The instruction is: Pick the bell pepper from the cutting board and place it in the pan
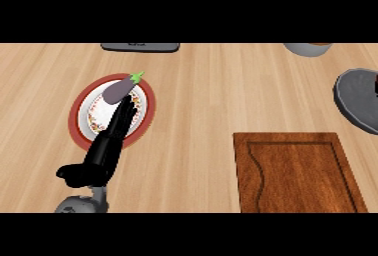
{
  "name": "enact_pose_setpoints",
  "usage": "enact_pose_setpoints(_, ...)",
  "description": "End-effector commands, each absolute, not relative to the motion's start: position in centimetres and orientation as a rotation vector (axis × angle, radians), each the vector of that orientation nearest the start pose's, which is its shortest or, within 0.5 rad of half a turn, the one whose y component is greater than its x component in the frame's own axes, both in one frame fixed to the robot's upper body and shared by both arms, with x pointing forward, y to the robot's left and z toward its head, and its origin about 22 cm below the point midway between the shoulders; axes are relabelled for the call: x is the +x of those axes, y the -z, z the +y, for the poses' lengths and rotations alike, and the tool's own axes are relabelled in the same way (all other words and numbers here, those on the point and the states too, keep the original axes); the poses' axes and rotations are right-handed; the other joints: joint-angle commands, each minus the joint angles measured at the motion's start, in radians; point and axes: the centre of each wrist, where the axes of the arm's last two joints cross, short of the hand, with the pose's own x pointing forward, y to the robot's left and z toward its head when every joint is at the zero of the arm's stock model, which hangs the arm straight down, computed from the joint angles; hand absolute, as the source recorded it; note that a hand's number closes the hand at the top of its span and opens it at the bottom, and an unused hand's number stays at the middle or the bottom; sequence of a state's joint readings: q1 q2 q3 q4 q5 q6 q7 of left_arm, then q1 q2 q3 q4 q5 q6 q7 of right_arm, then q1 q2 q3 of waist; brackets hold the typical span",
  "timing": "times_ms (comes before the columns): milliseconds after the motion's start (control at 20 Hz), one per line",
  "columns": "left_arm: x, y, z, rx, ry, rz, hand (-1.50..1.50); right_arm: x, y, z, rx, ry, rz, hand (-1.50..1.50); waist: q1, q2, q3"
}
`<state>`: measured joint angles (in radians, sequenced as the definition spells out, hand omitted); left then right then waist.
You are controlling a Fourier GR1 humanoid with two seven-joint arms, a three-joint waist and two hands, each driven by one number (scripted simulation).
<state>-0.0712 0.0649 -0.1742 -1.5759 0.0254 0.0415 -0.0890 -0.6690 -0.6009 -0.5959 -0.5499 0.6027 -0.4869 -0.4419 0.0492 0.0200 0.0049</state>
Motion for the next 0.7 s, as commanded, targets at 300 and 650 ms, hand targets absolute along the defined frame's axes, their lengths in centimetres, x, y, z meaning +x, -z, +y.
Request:
enact_pose_setpoints(300,25.2,-1.7,18.2,-0.139,0.203,-1.743,0.0,34.2,-5.4,-47.9,-1.045,-0.401,-1.192,-1.5,0.052,0.018,0.002)
enact_pose_setpoints(650,25.7,-1.7,18.9,-0.119,0.193,-1.721,0.0,35.5,-5.8,-46.7,-0.9,-0.317,-1.374,-1.5,0.035,0.018,0.005)
